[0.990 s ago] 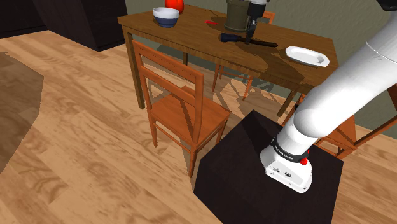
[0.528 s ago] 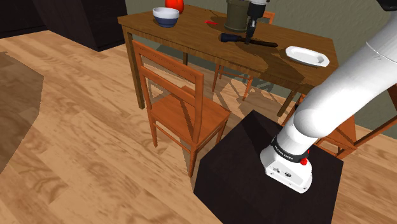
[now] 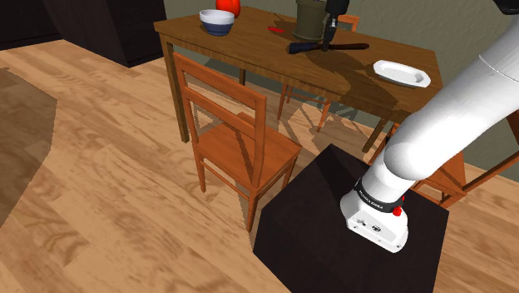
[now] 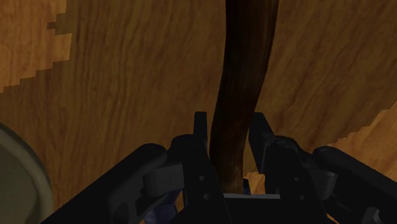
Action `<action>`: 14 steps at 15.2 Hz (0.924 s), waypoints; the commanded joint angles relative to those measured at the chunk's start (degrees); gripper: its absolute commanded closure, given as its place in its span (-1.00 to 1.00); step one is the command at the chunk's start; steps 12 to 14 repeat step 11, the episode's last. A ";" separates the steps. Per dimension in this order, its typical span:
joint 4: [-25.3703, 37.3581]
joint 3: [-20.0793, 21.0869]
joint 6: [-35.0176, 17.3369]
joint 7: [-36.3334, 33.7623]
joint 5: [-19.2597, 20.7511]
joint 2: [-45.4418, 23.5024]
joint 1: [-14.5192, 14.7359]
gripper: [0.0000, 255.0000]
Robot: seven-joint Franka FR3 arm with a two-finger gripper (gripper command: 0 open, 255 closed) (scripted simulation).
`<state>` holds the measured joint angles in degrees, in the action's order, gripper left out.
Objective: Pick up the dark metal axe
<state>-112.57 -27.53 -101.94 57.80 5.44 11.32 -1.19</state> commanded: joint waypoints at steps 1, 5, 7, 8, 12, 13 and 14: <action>1.66 0.06 1.65 0.06 -0.04 -0.01 0.04 1.00; 4.93 0.18 4.73 0.17 -0.20 -0.21 0.14 1.00; 6.65 0.21 6.28 0.26 -0.30 -0.39 0.19 1.00; 7.53 0.22 7.06 0.31 -0.36 -0.51 0.21 1.00; 8.56 0.23 7.96 0.37 -0.44 -0.66 0.24 1.00; 8.56 0.23 7.96 0.37 -0.44 -0.66 0.24 1.00; 8.56 0.23 7.96 0.37 -0.44 -0.66 0.24 1.00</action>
